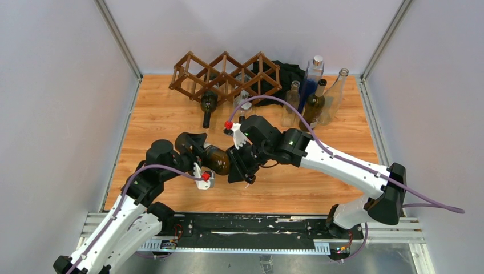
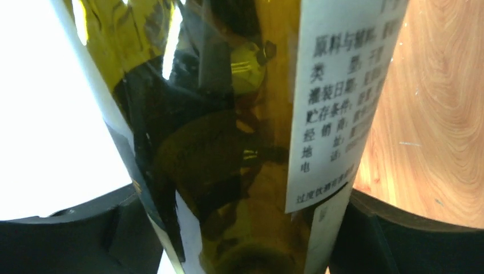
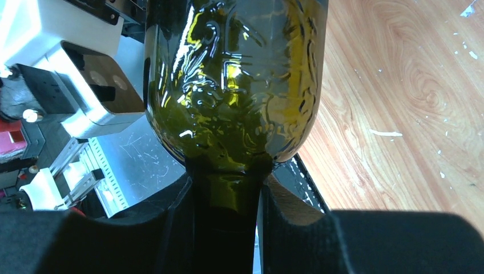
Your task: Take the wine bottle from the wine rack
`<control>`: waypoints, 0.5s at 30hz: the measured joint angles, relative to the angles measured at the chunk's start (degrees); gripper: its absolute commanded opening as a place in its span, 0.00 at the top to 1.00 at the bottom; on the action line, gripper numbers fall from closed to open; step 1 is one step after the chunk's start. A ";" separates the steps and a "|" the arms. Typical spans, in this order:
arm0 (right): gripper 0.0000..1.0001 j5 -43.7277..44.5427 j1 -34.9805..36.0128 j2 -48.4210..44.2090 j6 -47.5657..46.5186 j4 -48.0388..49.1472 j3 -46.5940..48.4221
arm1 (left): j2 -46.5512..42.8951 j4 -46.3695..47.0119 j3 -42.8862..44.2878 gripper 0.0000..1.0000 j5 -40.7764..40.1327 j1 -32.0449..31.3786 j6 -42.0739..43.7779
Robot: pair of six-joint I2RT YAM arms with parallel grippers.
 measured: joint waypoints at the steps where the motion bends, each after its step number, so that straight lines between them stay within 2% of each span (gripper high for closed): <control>1: 1.00 0.04 0.09 0.09 -0.20 -0.26 0.09 | 0.00 0.15 -0.13 0.29 -0.24 0.00 -0.11; 3: 1.00 0.57 0.22 0.09 -0.57 -0.59 0.28 | -0.17 0.79 -0.46 0.53 -0.50 -0.02 -0.94; 4: 0.93 0.74 0.24 0.09 -0.79 -0.70 0.39 | -0.24 1.16 -0.48 0.70 -0.55 -0.02 -0.79; 5: 0.79 0.96 0.26 0.09 -1.01 -0.94 0.74 | -0.46 1.36 -0.52 0.84 -0.59 -0.02 -0.94; 6: 0.65 1.09 0.26 0.09 -1.16 -1.07 0.87 | -0.63 1.55 -0.52 0.93 -0.63 -0.02 -0.94; 7: 0.45 1.31 0.28 0.09 -1.36 -1.11 1.07 | -0.92 1.90 -0.59 1.00 -0.70 -0.02 -1.01; 11: 0.17 2.73 0.66 -0.04 -2.43 -0.15 2.12 | -1.99 4.42 -2.27 1.00 -0.81 -0.04 -2.54; 15: 0.10 6.34 1.01 -2.58 -3.41 0.98 2.80 | -1.84 4.94 -2.84 1.00 -0.57 -0.04 -8.52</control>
